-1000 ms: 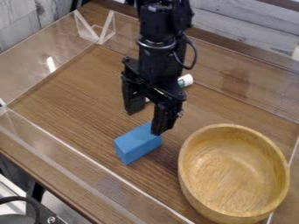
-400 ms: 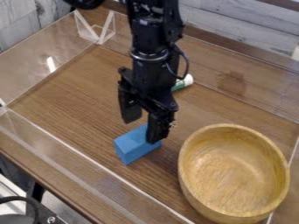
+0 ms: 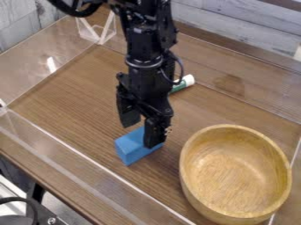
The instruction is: Put the blue block in the brown bowl
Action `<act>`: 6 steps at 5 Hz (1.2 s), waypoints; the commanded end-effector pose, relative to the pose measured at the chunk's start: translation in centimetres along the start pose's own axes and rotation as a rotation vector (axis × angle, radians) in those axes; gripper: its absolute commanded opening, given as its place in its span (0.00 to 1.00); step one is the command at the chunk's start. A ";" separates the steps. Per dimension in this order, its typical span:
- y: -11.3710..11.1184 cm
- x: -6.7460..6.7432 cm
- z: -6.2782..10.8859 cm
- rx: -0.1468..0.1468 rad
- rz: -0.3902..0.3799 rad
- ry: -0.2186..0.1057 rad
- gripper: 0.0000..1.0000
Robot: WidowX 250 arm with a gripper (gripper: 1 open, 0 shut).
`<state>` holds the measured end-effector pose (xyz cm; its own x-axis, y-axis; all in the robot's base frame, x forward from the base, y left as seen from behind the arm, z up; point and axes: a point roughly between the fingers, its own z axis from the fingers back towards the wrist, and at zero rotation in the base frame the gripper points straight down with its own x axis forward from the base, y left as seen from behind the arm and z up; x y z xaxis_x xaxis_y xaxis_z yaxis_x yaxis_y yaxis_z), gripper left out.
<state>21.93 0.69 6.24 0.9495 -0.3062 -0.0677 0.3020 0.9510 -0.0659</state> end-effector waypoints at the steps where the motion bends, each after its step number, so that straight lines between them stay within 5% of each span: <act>1: 0.6 0.5 0.5 0.012 -0.014 -0.046 1.00; 6: 0.9 0.4 0.6 0.012 -0.016 -0.094 1.00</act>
<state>21.95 1.13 5.57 0.9437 -0.3296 -0.0261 0.3269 0.9420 -0.0764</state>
